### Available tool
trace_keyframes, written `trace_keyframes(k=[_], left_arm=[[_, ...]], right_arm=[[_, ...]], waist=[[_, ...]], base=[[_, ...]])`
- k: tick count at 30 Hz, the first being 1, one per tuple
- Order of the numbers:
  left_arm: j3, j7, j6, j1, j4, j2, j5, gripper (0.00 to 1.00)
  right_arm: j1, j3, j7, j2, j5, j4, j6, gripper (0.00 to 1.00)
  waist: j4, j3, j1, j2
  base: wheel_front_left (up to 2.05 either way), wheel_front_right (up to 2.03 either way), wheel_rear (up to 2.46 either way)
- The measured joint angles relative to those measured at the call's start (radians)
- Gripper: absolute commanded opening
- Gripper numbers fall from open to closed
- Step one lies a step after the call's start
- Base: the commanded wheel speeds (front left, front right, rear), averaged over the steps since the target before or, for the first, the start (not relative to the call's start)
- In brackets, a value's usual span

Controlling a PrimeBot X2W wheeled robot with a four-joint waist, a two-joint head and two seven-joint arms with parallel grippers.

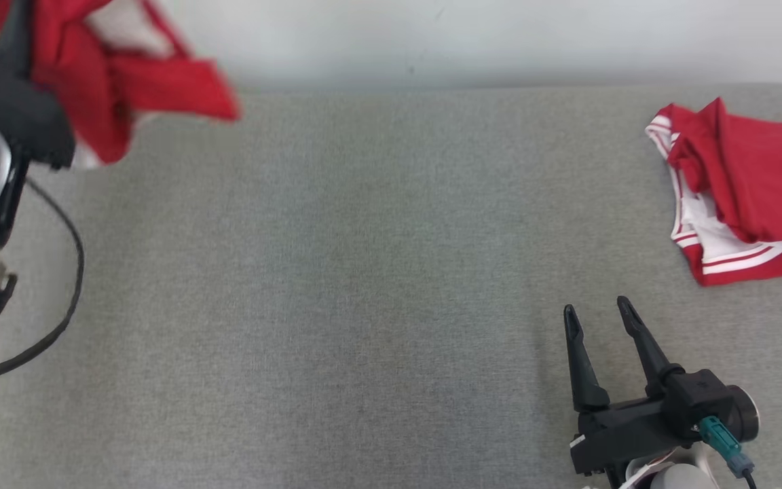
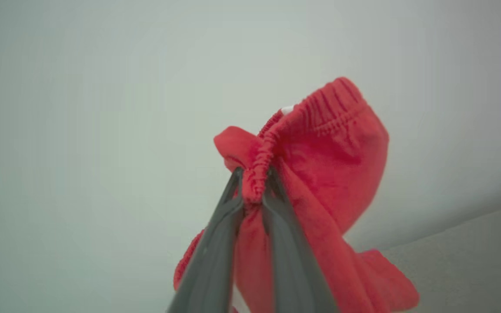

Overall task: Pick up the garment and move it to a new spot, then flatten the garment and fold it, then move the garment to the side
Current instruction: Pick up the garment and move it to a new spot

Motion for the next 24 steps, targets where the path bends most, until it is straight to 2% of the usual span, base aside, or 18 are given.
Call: trace_keyframes(k=[8,16,24], left_arm=[[-0.076,0.083,0.0,0.026,-0.285,-0.013,-0.081,0.0],[-0.128,0.142,0.014,0.078,-0.441,-0.088,-0.11,0.0],[-0.186,0.144,0.054,0.198,-0.494,-0.165,-0.138,0.0]], right_arm=[[0.005,0.018,0.0,0.0,0.038,0.011,0.0,1.0],[0.019,0.017,0.0,0.0,0.064,0.016,0.0,1.0],[0.035,0.008,0.0,0.0,0.072,0.019,0.0,1.0]], waist=[[-0.078,-0.03,0.0,-0.0001],[-0.183,-0.04,0.0,0.0],[-0.281,-0.044,0.0001,0.0]], base=[[0.0,0.0,0.0],[0.0,0.0,0.0],[0.0,0.0,0.0]])
